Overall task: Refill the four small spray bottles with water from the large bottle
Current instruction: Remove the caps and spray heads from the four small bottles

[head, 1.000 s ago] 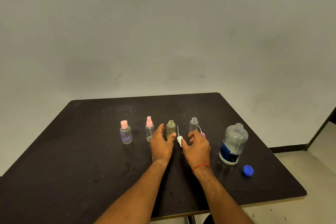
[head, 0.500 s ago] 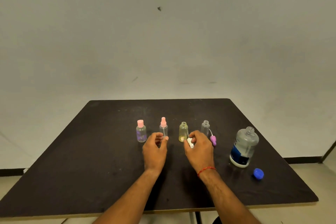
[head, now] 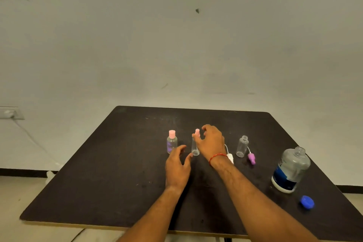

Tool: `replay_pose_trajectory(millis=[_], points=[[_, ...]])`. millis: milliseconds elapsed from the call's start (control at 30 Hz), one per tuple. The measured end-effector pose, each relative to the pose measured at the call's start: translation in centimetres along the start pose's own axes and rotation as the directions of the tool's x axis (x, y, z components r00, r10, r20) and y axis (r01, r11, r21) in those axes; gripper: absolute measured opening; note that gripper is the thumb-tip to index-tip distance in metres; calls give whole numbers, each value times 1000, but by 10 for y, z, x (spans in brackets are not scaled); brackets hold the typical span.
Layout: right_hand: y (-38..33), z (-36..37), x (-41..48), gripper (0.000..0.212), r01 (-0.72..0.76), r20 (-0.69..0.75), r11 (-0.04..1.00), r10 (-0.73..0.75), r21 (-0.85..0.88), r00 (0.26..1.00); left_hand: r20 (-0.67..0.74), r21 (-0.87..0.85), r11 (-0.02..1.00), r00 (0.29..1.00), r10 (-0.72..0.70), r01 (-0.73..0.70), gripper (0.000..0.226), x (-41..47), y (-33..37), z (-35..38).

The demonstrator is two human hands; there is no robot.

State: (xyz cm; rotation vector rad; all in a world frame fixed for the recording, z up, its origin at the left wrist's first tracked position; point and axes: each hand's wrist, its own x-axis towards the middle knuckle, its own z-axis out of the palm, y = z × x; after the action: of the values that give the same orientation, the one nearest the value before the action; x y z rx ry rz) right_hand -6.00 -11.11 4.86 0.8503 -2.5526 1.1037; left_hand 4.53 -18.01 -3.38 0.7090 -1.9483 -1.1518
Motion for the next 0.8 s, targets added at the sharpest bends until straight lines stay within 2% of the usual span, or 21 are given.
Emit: replay_pose_trajectory(millis=[167,367,567,700,800], points=[[1,11,3,24,-22,130,1000,22,-3,991,24,-2,1000,1000,1,-1,46,0,-1,0],[0,10,-6,18,22,115,997,-31,81,993,37,-21,1000,999,-1,2,52,0,1,-2],[-9,-4,-19,17,26,148,980,-56,199,987,65,-74,997,998,3,1,39,-3,5,-3],[-11,-12,-22,17,15,147,976,-48,218,988,71,-50,998,997,29,-25,35,-4,2,-3],[-10,-15,-22,13,74,176,981,-105,177,979,73,-43,999,997,22,-19,37,-6,4,-4]])
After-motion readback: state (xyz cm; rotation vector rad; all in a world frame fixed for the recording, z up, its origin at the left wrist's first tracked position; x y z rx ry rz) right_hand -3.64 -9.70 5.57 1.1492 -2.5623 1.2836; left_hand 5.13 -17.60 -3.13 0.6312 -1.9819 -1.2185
